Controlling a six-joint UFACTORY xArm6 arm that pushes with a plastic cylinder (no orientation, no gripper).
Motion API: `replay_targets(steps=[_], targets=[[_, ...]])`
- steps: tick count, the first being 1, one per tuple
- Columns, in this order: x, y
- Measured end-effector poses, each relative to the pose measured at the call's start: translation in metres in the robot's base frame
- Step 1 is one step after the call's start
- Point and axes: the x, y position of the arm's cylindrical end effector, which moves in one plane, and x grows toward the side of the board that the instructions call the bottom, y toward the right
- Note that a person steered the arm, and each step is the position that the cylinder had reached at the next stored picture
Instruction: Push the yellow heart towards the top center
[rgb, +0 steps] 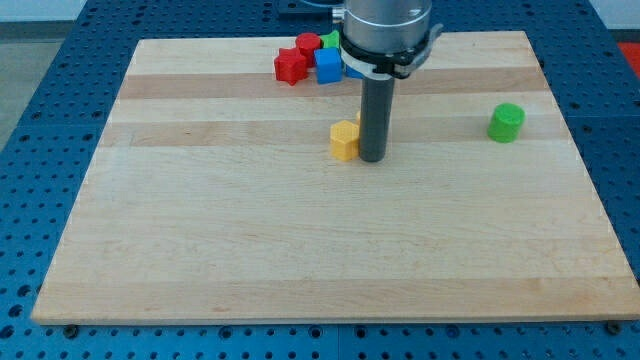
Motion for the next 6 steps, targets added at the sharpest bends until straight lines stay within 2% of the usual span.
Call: replay_targets(steps=[3, 6], targets=[[-0.049, -0.003], [-0.074, 0.023]])
